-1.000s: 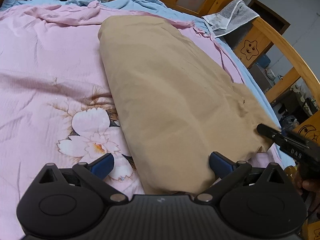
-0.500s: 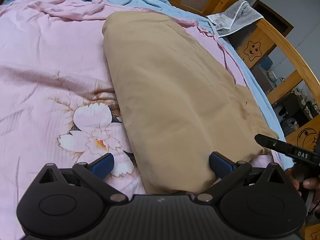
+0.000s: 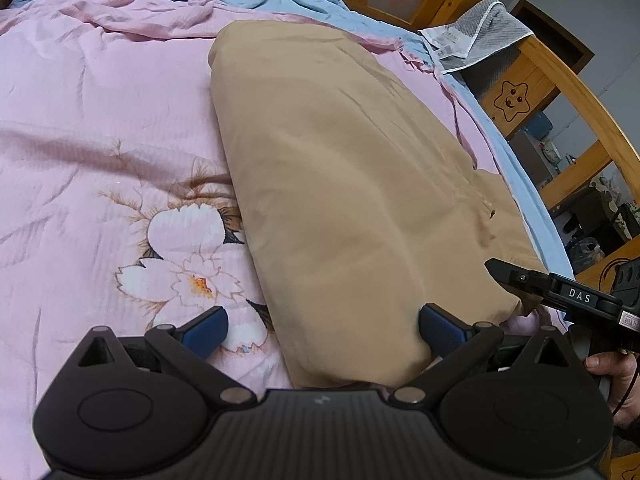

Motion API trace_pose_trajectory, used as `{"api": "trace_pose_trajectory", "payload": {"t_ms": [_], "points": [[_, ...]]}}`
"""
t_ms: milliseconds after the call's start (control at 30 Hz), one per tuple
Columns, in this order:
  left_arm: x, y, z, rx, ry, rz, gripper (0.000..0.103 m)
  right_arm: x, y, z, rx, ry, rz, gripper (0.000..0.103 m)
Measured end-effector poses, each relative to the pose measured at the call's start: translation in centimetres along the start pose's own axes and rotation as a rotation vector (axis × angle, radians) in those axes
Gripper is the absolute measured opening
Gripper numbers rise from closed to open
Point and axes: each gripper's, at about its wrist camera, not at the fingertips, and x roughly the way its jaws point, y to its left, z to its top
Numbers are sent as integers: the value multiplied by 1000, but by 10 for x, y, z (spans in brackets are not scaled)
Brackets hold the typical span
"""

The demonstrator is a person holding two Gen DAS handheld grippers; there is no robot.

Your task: Fold large clothes

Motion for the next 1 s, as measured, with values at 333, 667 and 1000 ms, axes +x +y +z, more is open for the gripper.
{"api": "trace_pose_trajectory", "payload": {"t_ms": [333, 667, 1000], "points": [[0, 4, 1, -32, 15, -10, 103, -1, 1, 2, -15, 11, -8, 57], [0, 2, 2, -30, 16, -2, 103, 0, 4, 3, -17, 19, -19, 58], [-2, 4, 13, -2, 20, -25, 103, 3, 13, 5, -49, 35, -61, 58]]}}
